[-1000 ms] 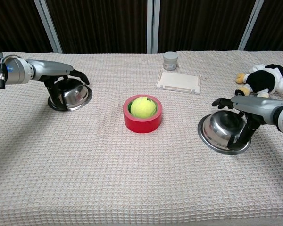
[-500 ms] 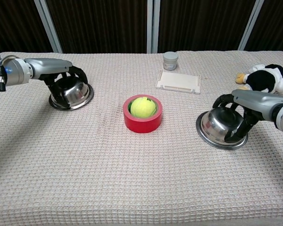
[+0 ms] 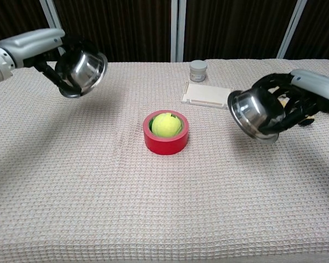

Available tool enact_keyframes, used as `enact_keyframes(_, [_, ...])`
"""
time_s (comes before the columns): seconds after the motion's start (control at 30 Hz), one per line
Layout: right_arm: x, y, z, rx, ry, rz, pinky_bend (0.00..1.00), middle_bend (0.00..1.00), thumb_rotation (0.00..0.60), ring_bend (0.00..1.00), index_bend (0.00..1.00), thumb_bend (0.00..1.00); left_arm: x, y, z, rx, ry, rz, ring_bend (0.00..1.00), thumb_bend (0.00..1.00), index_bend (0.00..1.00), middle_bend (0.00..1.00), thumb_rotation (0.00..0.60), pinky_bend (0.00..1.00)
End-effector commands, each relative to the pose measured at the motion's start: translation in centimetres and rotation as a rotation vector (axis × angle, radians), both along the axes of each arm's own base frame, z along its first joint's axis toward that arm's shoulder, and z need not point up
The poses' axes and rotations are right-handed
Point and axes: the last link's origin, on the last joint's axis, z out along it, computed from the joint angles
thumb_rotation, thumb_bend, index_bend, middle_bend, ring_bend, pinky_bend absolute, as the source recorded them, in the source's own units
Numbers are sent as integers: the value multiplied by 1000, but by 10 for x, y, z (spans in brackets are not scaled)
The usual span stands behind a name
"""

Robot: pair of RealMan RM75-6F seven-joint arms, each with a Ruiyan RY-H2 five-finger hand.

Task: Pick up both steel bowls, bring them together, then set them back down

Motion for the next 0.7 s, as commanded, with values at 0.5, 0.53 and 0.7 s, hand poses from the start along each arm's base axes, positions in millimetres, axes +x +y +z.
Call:
enact_keyframes(0.5, [37, -7, 19, -158, -946, 147, 448, 377, 600, 304, 349, 89, 69, -89, 5, -123, -1003, 165, 426, 154, 455, 448, 600, 634])
enact_keyframes(0.53, [40, -8, 16, -135, -987, 146, 449, 378, 600, 304, 349, 90, 76, -89, 2, -144, -1031, 164, 426, 155, 455, 448, 600, 634])
enact_keyframes(0.7, [57, -12, 3, -50, -1095, 153, 451, 379, 600, 304, 350, 89, 109, -92, -9, -235, -1109, 124, 426, 155, 456, 448, 600, 633])
